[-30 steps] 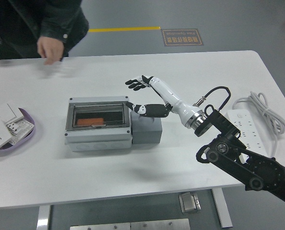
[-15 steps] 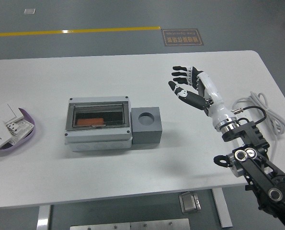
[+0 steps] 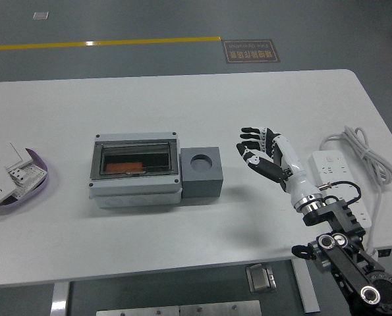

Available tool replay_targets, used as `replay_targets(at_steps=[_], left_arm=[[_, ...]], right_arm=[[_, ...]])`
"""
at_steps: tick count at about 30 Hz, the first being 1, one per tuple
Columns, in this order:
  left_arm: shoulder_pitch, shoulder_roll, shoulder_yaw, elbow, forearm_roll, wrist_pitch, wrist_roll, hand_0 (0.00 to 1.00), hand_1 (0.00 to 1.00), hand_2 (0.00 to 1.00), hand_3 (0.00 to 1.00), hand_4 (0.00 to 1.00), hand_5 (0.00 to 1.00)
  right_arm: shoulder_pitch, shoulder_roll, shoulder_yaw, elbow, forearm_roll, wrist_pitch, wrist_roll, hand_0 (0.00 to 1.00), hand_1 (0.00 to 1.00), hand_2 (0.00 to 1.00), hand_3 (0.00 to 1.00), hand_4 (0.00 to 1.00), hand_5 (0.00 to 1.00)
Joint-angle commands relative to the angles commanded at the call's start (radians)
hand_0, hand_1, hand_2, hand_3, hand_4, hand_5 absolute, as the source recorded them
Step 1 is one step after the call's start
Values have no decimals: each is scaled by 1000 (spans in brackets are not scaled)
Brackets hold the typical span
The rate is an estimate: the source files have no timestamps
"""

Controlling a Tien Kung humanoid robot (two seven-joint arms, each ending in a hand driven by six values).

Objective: Pick up the cylinder from the cube,place it in the box,flap close box

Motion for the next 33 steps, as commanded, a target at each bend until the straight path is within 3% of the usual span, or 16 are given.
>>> replay_targets(at_steps=[5,6,23,24,26,29,30,33], left_arm=[[2,-2,-74,-22,52,15,47,624,625,586,637,687,207],[3,-2,-80,-24,55,16,52,625,625,586,637,687,207],[48,-6,-38,-18,-51,26,20,624,625,586,638,688,208],[51,-5,-38,-19,-51,24,20,624,626,587,637,687,208],[57,-2,-35,-20,-49,22,18,624,626,587,637,687,208],[65,7,-22,-19,-43,22,-7,624,626,587,637,687,208],[69,11,-16,-18,-42,25,-28,624,625,587,638,690,210],[78,22,10,-11,-61,38,-92,624,625,587,638,690,210]], right_arm=[[-8,1,22,1,14,17,17,730,678,691,700,749,215],[-9,1,22,2,24,19,22,729,683,703,733,783,65],[-25,10,45,13,167,36,84,669,666,702,696,707,65],[-25,9,50,14,180,40,88,624,630,634,678,680,46],[-23,6,52,15,220,61,108,624,630,634,678,680,46],[-18,3,39,19,304,112,155,624,630,634,678,680,46],[-17,2,34,23,335,128,171,587,572,541,653,686,28],[-14,1,25,34,413,156,204,587,572,541,653,686,28]])
